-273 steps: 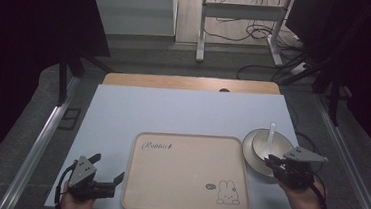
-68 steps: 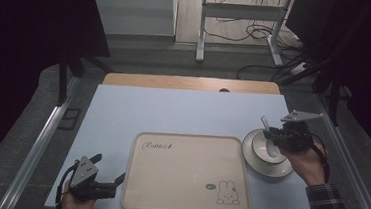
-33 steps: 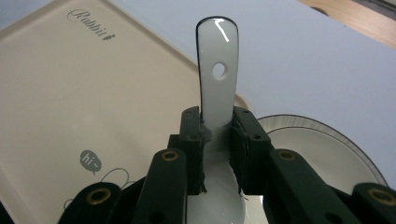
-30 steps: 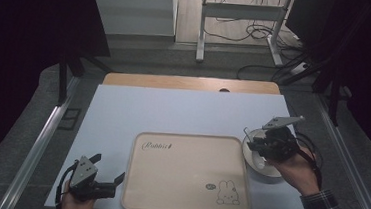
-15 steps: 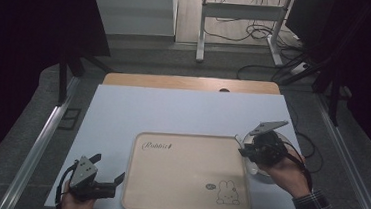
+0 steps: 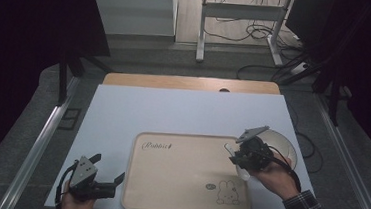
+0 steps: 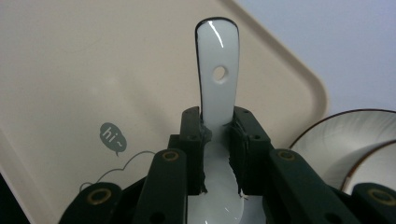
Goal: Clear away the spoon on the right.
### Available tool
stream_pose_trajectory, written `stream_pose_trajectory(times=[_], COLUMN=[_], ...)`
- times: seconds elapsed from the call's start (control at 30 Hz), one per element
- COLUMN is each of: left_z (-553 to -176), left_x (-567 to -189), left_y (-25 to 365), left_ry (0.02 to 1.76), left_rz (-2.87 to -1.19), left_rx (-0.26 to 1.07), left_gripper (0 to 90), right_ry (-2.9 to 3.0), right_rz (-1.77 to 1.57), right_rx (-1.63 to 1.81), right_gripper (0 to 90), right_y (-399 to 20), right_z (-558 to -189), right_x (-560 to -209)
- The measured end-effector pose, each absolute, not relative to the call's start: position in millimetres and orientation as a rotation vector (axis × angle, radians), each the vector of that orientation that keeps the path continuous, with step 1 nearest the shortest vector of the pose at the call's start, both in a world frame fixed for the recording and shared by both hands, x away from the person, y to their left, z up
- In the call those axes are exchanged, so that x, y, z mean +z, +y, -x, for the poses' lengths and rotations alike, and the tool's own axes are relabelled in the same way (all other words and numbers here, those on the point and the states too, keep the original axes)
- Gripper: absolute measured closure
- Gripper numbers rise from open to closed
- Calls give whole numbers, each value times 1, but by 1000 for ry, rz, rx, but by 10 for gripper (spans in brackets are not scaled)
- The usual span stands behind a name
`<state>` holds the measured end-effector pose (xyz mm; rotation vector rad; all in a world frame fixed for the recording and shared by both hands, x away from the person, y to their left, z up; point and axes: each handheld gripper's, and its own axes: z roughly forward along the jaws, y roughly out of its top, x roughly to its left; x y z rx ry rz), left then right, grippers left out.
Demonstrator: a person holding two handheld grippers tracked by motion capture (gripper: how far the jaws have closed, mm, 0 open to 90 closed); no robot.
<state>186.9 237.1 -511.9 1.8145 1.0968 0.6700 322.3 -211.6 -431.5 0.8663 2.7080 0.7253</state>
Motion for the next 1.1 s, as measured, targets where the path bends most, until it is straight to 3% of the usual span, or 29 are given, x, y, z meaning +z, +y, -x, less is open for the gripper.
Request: stream_pose_trajectory(times=[1.1], left_z=[-187], left_x=[-512], left_y=[237], left_ry=[1093], left_rz=[-1817], left_rx=[669], left_gripper=[8], right_ry=[2743], right_rz=[-898], right_rx=[700], right_gripper=[754], right_y=[-192], right_z=[-331], right_x=[-480])
